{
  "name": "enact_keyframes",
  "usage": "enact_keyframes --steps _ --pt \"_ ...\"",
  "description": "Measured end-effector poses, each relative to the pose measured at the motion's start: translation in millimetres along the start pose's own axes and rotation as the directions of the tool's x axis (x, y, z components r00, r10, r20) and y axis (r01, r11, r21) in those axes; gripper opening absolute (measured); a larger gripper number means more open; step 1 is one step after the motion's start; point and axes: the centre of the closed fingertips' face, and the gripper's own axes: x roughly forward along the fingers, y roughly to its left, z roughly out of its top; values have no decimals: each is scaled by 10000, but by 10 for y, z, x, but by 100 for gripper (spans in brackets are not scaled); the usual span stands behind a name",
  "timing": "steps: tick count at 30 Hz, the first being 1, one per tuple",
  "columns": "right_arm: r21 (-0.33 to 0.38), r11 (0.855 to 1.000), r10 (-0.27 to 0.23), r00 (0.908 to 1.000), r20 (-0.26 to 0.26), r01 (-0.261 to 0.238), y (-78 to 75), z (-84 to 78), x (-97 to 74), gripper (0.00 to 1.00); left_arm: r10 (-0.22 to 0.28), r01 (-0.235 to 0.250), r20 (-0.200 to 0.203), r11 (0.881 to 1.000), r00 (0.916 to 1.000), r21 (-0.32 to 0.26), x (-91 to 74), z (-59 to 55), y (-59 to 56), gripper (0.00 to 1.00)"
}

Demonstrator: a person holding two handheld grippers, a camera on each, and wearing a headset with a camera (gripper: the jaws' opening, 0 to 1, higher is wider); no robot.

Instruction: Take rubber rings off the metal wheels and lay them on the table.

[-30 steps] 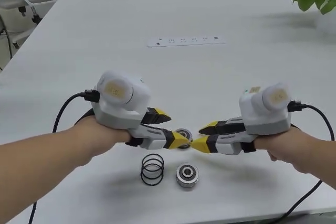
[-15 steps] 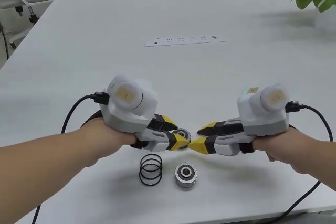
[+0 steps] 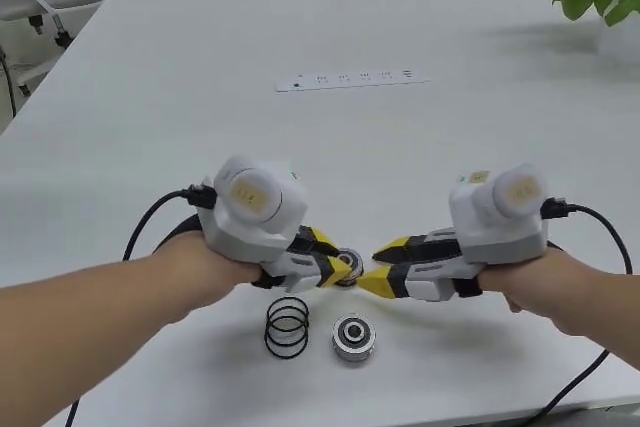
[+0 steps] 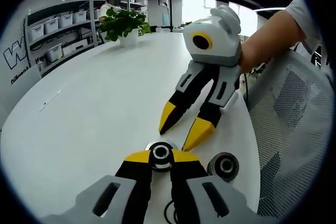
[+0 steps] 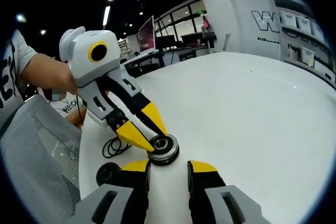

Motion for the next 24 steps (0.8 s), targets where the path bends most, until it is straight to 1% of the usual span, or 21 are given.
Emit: enact_keyframes --steps 13,16,19,21,24 --pt "-735 9973 64 10000 -65 -68 77 9 101 20 194 -193 160 9998 9997 -87 14 19 1 7" --pt "-840 9965 37 9999 -97 -45 68 5 91 19 226 -223 212 9996 9995 -145 12 21 0 7" --pt "-1002 9950 -6 9998 -181 -12 48 -17 69 15 229 -225 224 9996 9995 -172 16 26 1 7" --pt "-876 9962 -12 9999 -157 -2 45 -27 64 14 244 -240 197 9995 9995 -210 17 28 0 7" --pt "-949 9955 -43 9999 -163 28 49 -26 66 14 275 -271 172 9993 9995 -244 23 26 1 7"
